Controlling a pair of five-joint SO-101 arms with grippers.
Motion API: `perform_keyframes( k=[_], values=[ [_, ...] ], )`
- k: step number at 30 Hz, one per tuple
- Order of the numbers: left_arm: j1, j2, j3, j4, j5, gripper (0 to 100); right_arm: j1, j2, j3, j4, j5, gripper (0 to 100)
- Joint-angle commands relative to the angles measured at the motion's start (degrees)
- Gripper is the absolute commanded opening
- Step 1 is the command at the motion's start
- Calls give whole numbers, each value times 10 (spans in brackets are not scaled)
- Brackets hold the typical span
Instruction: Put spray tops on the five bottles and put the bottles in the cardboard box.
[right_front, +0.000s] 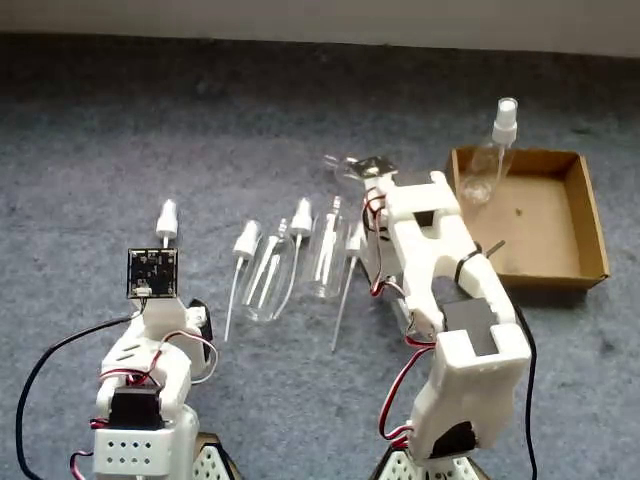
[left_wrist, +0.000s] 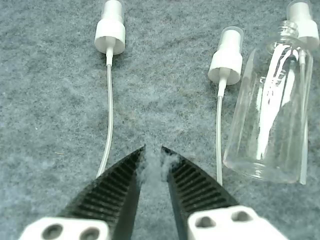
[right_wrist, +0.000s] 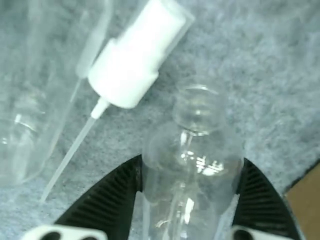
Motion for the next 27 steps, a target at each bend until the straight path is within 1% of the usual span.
perform_keyframes(
  k=[1,6,10,18,24,27],
  values=[
    [9,-4,13,-9,0,7,7,-9,-40,-7,5,253],
    [9,-4,13,-9,0,7,5,-10,-57,-7,4,253],
    [9,-4,13,-9,0,7,5,-11,-69,-7,-28,254],
    [10,-4,13,-9,0,7,-18,-7,-71,-7,-31,254],
    [10,-4,13,-9,0,7,-9,-7,-70,-8,-31,254],
    [10,-4,13,-9,0,7,-1,-7,-66,-40,-31,254]
  ],
)
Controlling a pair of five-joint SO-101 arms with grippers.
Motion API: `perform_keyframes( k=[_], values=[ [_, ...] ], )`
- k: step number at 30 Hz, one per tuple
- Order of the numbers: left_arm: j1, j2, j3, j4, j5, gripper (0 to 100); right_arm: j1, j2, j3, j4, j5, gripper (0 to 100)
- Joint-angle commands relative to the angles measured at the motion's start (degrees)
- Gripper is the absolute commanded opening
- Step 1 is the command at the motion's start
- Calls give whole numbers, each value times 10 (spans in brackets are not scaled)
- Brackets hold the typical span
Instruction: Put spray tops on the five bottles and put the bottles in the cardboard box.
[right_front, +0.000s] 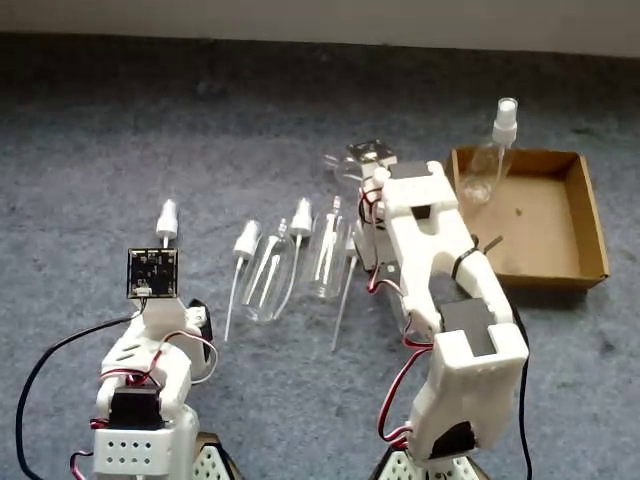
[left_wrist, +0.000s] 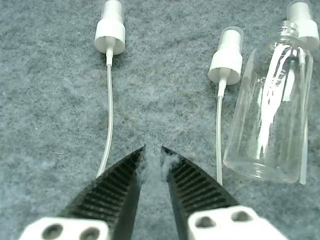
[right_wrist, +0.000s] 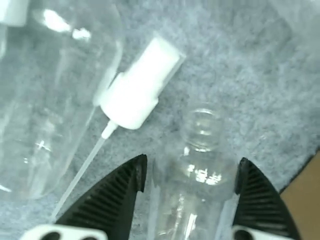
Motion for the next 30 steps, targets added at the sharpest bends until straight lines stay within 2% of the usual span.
perform_keyframes(
  k=[1,23,30],
  values=[
    [10,-4,13,-9,0,7,9,-7,-22,-41,-7,254],
    [10,-4,13,-9,0,7,13,55,-22,-30,-8,248],
    [10,-4,13,-9,0,7,13,57,-22,-21,-8,118]
  ],
)
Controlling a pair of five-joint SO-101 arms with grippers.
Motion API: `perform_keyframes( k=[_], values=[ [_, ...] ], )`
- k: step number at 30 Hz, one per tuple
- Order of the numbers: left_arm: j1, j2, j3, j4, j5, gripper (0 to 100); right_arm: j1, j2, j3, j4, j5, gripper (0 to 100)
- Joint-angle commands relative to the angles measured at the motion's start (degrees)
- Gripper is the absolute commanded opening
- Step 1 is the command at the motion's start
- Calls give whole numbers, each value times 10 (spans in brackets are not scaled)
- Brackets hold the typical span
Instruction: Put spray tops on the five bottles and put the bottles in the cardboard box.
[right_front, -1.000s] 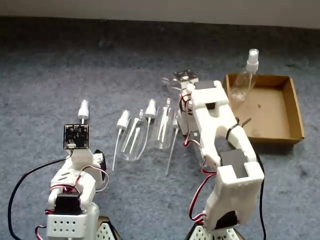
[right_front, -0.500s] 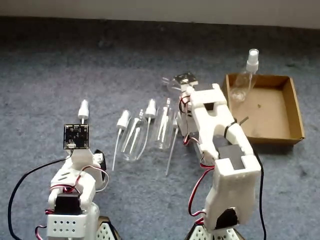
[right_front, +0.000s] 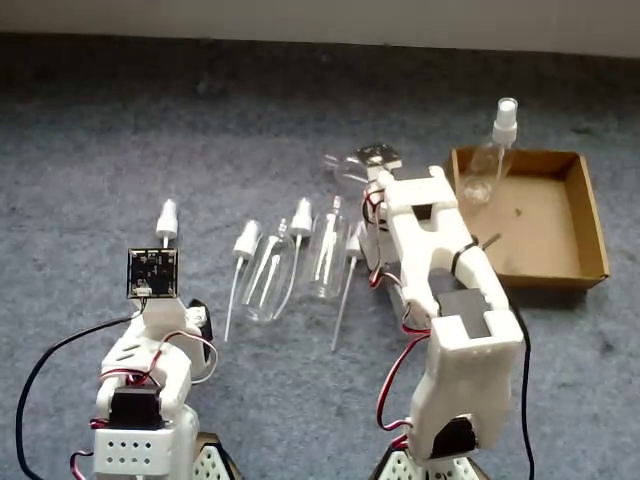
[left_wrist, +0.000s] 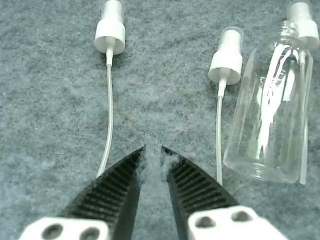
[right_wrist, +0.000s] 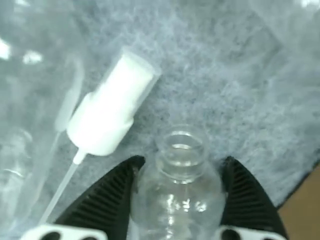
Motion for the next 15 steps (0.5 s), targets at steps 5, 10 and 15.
perform_keyframes(
  k=[5,10,15],
  values=[
    [10,-4,13,-9,0,7,1,-2,-16,53,-4,109],
    [10,-4,13,-9,0,7,1,-6,-19,109,-4,109],
    [10,-4,13,-9,0,7,1,-29,-81,204,-4,107]
  ],
)
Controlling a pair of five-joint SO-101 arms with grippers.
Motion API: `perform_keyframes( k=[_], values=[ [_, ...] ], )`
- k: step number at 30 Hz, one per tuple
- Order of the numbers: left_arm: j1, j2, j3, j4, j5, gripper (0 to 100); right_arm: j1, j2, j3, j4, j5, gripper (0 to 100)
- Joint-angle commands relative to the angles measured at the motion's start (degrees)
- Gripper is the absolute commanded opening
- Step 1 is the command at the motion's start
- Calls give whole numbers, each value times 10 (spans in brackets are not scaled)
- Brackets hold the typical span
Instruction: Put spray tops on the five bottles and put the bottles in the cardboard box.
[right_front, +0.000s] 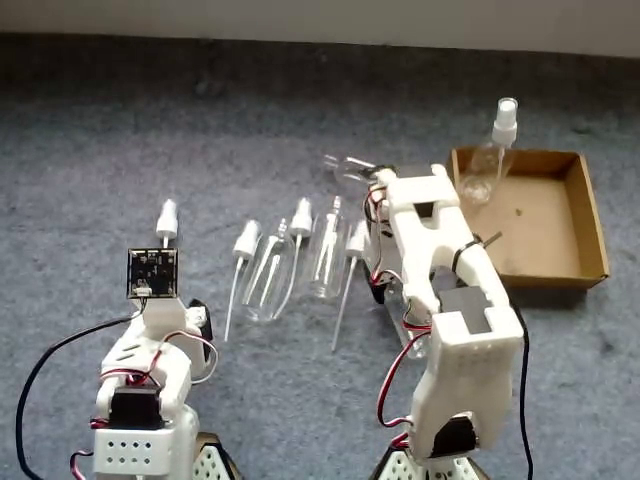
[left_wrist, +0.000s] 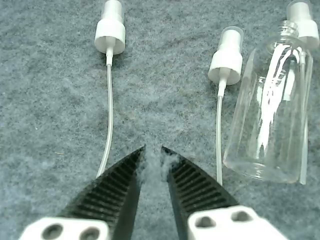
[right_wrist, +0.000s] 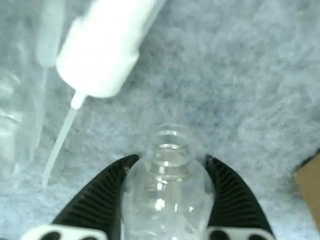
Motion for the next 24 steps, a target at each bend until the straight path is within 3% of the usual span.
perform_keyframes(
  k=[1,7,24],
  values=[
    [10,-4,13,-9,0,7,3,-43,-78,76,-5,107],
    [10,-4,13,-9,0,7,3,-101,-170,153,-4,107],
    [10,-4,13,-9,0,7,2,-334,-188,153,-5,108]
  ],
)
